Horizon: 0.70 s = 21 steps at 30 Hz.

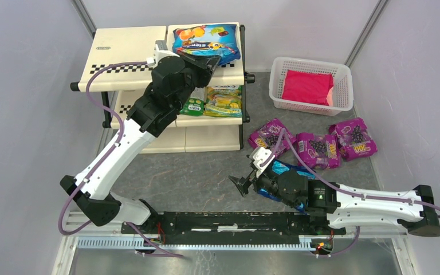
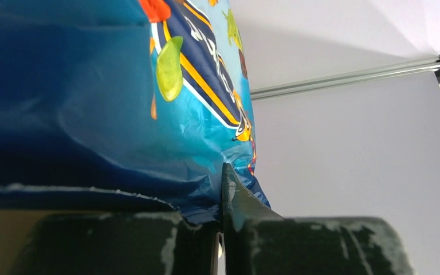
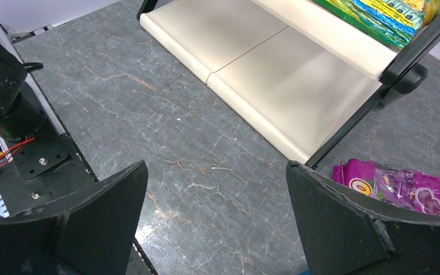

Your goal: Place and organize the candy bags onto the shelf

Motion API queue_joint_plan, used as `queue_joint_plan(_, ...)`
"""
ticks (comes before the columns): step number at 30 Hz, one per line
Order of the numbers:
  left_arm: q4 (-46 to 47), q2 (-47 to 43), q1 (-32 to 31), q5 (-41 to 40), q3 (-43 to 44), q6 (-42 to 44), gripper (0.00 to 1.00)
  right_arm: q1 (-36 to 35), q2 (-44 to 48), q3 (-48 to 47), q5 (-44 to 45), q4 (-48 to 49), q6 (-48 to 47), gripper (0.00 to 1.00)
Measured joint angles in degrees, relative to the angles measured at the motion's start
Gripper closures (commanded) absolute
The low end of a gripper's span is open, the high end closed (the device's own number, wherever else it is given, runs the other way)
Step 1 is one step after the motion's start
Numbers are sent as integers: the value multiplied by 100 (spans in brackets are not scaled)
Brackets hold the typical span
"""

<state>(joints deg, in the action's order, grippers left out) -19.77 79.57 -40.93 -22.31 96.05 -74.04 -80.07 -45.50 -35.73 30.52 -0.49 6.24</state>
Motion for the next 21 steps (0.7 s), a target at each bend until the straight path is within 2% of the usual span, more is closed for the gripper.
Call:
queue_joint_plan(5,-31,4,140,262,0,-9,49,2,55,0,4,0,4,2)
queue_joint_plan(9,168,-46,149,629,33,0,29,2,48,0,0,2,4,2)
queue_joint_plan(16,238,-444,146,1250,-271,153,5,33,-42,0,11,-13,-9,2)
queue_joint_plan(18,262,-715,149,1399,-490,334,1,33,-44,0,66,-68,-28,2)
queue_joint_plan(21,269,-1139,157,1620,-824,745,0,37,-44,-4,278,-232,-118,2)
